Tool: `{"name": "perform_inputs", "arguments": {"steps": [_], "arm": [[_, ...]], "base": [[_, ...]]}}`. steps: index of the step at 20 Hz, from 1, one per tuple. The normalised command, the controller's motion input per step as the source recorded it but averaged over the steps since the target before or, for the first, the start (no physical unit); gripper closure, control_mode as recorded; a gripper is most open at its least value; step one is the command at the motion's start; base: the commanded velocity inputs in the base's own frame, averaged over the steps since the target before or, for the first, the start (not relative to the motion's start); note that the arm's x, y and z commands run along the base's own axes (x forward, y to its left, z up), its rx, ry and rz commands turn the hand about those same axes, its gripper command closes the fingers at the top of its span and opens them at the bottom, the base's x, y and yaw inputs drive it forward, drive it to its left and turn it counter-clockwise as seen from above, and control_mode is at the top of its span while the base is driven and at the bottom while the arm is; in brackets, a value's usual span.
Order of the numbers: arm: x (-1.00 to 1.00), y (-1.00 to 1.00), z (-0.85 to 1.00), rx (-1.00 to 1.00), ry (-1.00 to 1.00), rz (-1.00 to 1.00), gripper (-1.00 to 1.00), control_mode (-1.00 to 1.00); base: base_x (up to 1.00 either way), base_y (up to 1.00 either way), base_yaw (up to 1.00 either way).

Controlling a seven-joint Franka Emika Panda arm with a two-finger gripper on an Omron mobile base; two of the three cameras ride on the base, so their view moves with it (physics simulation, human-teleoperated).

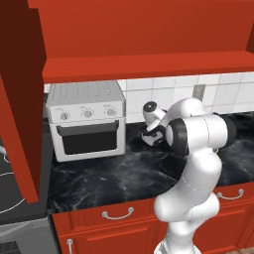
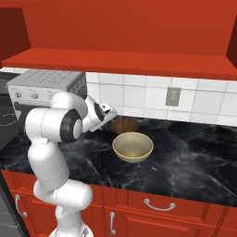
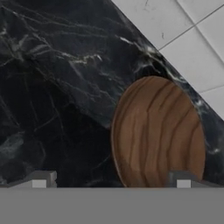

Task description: Pick up the bowls on the counter and stack them on top of one another in the open cabinet. Place the smaller bowl on top of the larger bowl.

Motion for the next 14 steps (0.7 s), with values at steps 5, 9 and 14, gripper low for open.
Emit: {"name": "perform_inputs", "arguments": {"steps": [5,9,14], "arm": [[0.25,-0.12,-0.21,0.0,0.0,0.0,-1.0,-1.0],[0.25,-0.1,-0.19,0.0,0.0,0.0,-1.0,-1.0],[0.15,-0.1,-0.2,0.0,0.0,0.0,-1.0,-1.0]], "base": [[0.0,0.0,0.0],[0.0,0.0,0.0],[0.0,0.0,0.0]]}}
